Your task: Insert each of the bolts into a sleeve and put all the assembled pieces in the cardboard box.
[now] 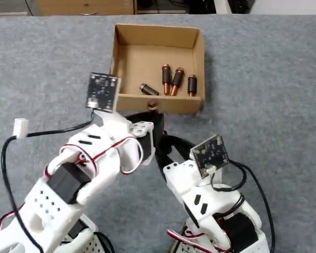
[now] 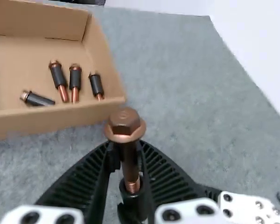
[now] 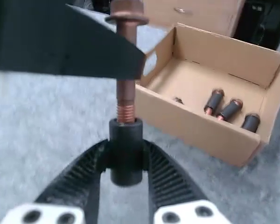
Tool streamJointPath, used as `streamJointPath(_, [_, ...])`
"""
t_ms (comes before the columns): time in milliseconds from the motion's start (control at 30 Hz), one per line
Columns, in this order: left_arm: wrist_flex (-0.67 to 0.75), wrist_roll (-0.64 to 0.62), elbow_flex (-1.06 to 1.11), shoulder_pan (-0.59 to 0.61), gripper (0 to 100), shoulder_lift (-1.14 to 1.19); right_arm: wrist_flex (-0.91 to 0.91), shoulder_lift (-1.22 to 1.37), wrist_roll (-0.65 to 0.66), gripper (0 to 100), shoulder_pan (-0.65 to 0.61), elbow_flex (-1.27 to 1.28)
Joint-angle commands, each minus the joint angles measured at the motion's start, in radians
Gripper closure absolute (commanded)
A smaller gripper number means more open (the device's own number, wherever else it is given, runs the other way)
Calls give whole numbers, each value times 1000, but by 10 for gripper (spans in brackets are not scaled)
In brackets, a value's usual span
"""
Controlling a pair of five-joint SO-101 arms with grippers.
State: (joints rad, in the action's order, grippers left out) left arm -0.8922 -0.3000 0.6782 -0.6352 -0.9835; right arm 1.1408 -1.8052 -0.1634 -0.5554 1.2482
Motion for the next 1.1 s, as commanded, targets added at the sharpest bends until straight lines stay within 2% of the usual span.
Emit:
streamJointPath(0, [0, -6, 5, -6, 982, -4, 2, -104, 5, 997, 12, -25])
streamJointPath(233, [-126, 2, 9, -12, 981, -4, 0, -104, 3, 997, 12, -27])
streamJointPath(400, [-133, 2, 11, -12, 971, -4, 2, -102, 3, 997, 12, -27])
streamJointPath(567, [-133, 2, 18, -12, 792, -4, 14, -102, 3, 997, 12, -27])
streamJointPath(867, [-126, 6, 8, -9, 798, -5, 6, -102, 3, 997, 15, -21])
streamJointPath(967, [-104, 3, -25, -5, 704, -13, 2, -102, 5, 997, 21, -19])
streamJointPath(1067, [-98, 2, -110, 11, 601, -13, -40, -101, 5, 997, 81, -10])
